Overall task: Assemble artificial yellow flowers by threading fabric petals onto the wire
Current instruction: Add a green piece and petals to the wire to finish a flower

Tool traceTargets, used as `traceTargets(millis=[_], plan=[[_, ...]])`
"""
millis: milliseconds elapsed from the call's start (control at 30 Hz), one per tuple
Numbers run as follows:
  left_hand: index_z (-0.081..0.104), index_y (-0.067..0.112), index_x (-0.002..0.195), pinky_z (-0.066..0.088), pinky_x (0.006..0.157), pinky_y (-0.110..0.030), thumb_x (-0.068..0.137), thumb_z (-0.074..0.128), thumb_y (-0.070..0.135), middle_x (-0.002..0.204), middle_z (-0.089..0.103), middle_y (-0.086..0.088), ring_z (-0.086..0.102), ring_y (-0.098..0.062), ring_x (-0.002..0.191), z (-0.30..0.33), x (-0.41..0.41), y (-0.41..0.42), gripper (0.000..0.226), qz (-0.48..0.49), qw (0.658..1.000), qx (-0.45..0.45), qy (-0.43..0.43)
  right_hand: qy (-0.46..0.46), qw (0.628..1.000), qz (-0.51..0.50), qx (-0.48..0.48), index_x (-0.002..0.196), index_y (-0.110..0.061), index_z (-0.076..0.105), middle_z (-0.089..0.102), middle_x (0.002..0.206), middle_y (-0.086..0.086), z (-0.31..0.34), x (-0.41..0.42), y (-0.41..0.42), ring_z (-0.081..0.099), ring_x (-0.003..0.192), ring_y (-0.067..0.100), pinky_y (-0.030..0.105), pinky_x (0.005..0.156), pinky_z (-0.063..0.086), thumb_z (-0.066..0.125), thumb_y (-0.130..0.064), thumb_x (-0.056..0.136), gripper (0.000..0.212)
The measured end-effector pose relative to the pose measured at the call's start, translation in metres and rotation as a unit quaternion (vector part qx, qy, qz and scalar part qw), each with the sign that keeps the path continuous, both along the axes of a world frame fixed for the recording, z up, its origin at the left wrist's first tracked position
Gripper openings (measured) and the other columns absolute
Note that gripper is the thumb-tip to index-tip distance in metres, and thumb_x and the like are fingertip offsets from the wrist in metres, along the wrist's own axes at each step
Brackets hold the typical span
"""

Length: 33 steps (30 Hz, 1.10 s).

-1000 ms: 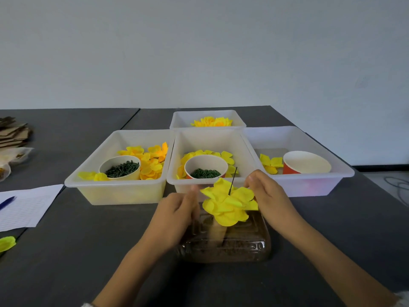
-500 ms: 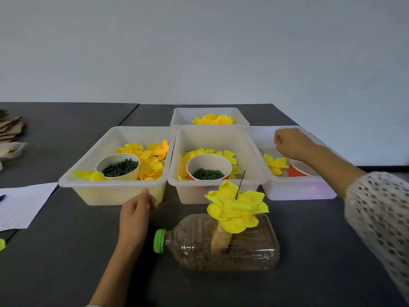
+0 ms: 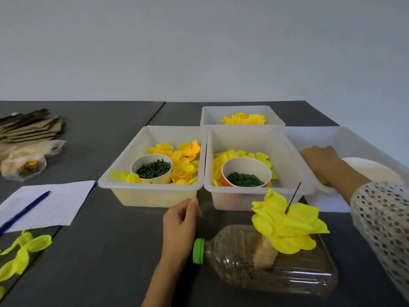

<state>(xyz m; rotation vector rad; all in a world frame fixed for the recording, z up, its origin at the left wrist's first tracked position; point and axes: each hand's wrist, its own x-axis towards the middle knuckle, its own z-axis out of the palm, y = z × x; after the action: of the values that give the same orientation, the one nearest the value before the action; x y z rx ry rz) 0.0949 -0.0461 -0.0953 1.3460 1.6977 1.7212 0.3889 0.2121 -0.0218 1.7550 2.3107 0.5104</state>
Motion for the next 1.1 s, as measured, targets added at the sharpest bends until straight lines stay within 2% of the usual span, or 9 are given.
traceTargets(millis=[133, 267, 300, 400, 600, 700, 800, 933, 1100], plan=[[0.050, 0.011, 0.057, 0.029, 0.050, -0.018, 0.093, 0.047, 0.032, 0.054, 0.045, -0.008, 0.040, -0.003, 0.054, 0.000, -0.001, 0.001, 0.042, 0.002, 1.000, 0.008, 0.010, 0.180, 0.982, -0.013, 0.050, 0.103, -0.011, 0.064, 0.060, 0.110, 0.017, 0.020, 0.003, 0.005, 0.056, 0.105, 0.036, 0.039, 0.087, 0.042, 0.052, -0.009, 0.087, 0.020], [0.050, 0.014, 0.056, 0.030, 0.050, -0.020, 0.092, 0.047, 0.034, 0.055, 0.046, -0.008, 0.040, -0.003, 0.053, -0.002, -0.001, 0.001, 0.041, -0.002, 1.000, 0.013, 0.021, 0.424, 0.900, 0.029, 0.091, 0.089, -0.002, 0.070, 0.054, 0.078, 0.014, 0.059, 0.009, -0.010, 0.057, 0.079, 0.035, 0.034, 0.068, 0.040, 0.069, -0.007, 0.081, 0.010], [0.051, 0.014, 0.056, 0.030, 0.050, -0.020, 0.091, 0.047, 0.034, 0.053, 0.045, -0.005, 0.041, -0.003, 0.053, -0.003, -0.002, 0.001, 0.041, 0.000, 1.000, 0.013, 0.022, 0.500, 0.864, 0.029, 0.055, 0.092, -0.003, 0.070, 0.052, 0.072, 0.009, 0.067, 0.011, -0.020, 0.054, 0.068, 0.028, 0.031, 0.063, 0.042, 0.070, -0.008, 0.083, 0.010], [0.051, 0.015, 0.056, 0.029, 0.049, -0.020, 0.090, 0.047, 0.036, 0.052, 0.044, 0.000, 0.040, -0.002, 0.052, -0.002, -0.003, 0.001, 0.040, 0.011, 1.000, 0.013, 0.023, 0.716, 0.688, 0.037, -0.115, 0.100, -0.005, 0.067, 0.051, 0.061, -0.001, 0.083, 0.018, -0.062, 0.042, 0.046, 0.009, 0.020, 0.047, 0.047, 0.064, -0.003, 0.089, 0.011], [0.053, 0.010, 0.056, 0.032, 0.057, -0.032, 0.088, 0.047, 0.035, 0.055, 0.048, -0.009, 0.041, -0.005, 0.053, 0.004, -0.002, -0.003, 0.041, 0.033, 0.999, 0.008, 0.000, 0.793, 0.553, 0.104, -0.234, 0.086, -0.017, 0.070, 0.051, 0.055, -0.003, 0.094, 0.030, -0.153, 0.050, 0.046, 0.011, 0.023, 0.046, 0.050, 0.061, -0.013, 0.084, 0.010], [0.056, 0.008, 0.059, 0.031, 0.059, -0.032, 0.094, 0.046, 0.029, 0.054, 0.046, -0.005, 0.043, -0.012, 0.056, 0.012, -0.004, -0.005, 0.042, 0.032, 0.999, 0.022, -0.030, 0.827, 0.478, 0.116, -0.272, 0.082, -0.015, 0.076, 0.071, 0.077, 0.007, 0.090, 0.033, -0.182, 0.071, 0.070, 0.019, 0.026, 0.059, 0.058, 0.053, 0.000, 0.084, 0.028], [0.055, 0.009, 0.061, 0.024, 0.053, -0.028, 0.098, 0.045, 0.020, 0.051, 0.038, 0.004, 0.034, -0.010, 0.052, 0.042, 0.000, -0.003, 0.040, 0.010, 0.996, 0.052, -0.079, 0.850, 0.407, 0.115, -0.315, 0.085, -0.009, 0.077, 0.071, 0.104, 0.016, 0.083, 0.029, -0.198, 0.069, 0.093, 0.029, 0.033, 0.075, 0.057, 0.038, 0.002, 0.085, 0.040], [0.063, 0.007, 0.067, 0.029, 0.045, -0.016, 0.107, 0.036, 0.022, 0.049, 0.041, 0.010, 0.037, -0.004, 0.047, 0.101, 0.025, 0.001, 0.050, -0.108, 0.993, 0.047, -0.023, 0.852, 0.380, 0.123, -0.337, 0.093, -0.008, 0.077, 0.067, 0.113, 0.016, 0.081, 0.016, -0.210, 0.061, 0.093, 0.029, 0.039, 0.087, 0.044, 0.046, -0.030, 0.084, 0.039], [0.072, 0.021, 0.071, 0.031, 0.046, -0.013, 0.103, 0.018, 0.051, 0.059, 0.056, 0.004, 0.044, -0.012, 0.055, 0.146, 0.058, 0.000, 0.069, -0.237, 0.968, -0.069, 0.037, 0.816, 0.471, 0.187, -0.278, 0.085, -0.014, 0.077, 0.072, 0.092, 0.007, 0.082, -0.003, -0.223, 0.067, 0.084, 0.019, 0.029, 0.071, 0.055, 0.051, -0.011, 0.085, 0.026]])
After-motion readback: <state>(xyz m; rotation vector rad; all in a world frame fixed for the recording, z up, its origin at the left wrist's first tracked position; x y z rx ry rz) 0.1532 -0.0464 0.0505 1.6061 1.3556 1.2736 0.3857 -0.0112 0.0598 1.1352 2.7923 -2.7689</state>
